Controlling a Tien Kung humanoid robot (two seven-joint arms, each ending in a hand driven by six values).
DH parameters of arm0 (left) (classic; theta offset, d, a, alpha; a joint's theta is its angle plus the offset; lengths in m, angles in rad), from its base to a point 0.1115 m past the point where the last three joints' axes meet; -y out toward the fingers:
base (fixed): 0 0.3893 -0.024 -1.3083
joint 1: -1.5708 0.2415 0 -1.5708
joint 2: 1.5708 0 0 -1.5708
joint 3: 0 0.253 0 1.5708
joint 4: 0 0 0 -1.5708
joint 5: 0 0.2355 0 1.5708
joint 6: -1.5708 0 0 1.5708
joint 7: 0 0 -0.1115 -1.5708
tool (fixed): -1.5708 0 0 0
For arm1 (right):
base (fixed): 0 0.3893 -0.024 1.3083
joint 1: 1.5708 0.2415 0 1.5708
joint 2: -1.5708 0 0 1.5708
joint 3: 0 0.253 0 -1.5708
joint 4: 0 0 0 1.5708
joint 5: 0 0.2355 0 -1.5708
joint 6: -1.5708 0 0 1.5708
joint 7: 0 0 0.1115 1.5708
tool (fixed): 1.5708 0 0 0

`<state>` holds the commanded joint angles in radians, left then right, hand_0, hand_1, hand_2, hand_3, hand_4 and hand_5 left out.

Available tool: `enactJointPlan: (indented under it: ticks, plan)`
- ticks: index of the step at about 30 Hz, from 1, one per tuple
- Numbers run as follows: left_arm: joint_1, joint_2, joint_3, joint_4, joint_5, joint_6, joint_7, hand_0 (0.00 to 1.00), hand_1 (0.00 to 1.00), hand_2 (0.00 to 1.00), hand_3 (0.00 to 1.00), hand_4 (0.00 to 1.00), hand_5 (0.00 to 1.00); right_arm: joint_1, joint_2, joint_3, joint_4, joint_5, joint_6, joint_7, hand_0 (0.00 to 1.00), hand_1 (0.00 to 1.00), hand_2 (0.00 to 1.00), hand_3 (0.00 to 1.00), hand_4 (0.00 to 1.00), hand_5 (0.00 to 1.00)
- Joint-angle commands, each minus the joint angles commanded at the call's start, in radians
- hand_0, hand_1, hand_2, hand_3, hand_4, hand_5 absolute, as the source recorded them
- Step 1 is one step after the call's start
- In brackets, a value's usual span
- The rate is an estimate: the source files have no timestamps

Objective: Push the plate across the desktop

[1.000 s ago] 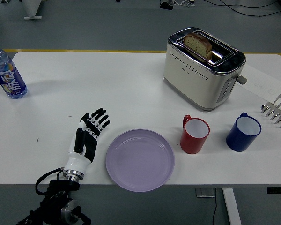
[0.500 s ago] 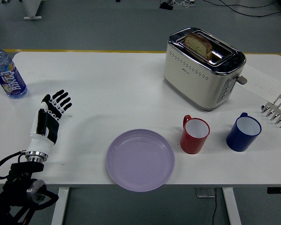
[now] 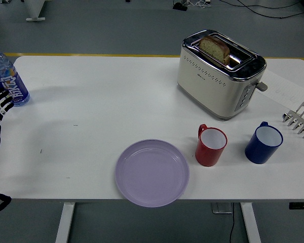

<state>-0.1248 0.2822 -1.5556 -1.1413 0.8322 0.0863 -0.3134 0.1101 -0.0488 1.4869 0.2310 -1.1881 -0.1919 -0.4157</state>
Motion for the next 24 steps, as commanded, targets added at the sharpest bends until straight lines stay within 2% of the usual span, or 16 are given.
enactJointPlan:
  ticks: [5,8,10,15,24]
  plan:
    - [0.003,0.032,-0.093,0.032,0.036,-0.046,0.072,0.74,0.774,0.781,0.727,0.487,0.998,0.0,0.001,-0.004,0.001,0.007,-0.002,-0.002,0.64,0.601,0.659,0.767,0.492,0.557]
    - [0.006,0.047,-0.135,0.041,0.043,-0.061,0.086,0.734,0.769,0.777,0.727,0.499,0.998,0.0,0.001,-0.006,0.001,0.01,-0.002,-0.001,0.641,0.601,0.659,0.767,0.492,0.557]
    - [0.007,0.068,-0.174,0.056,0.048,-0.077,0.097,0.734,0.769,0.777,0.727,0.499,0.998,0.0,0.0,-0.007,0.001,0.012,-0.003,0.0,0.641,0.601,0.659,0.767,0.492,0.557]
    - [0.009,0.102,-0.229,0.082,0.056,-0.108,0.123,0.734,0.769,0.767,0.723,0.516,0.998,0.002,0.0,-0.008,0.001,0.015,-0.004,0.0,0.64,0.6,0.659,0.767,0.492,0.556]
    - [0.015,0.131,-0.261,0.104,0.061,-0.106,0.138,0.735,0.769,0.769,0.721,0.523,0.998,-0.001,0.001,-0.006,0.003,0.016,-0.007,-0.004,0.64,0.6,0.659,0.767,0.492,0.556]
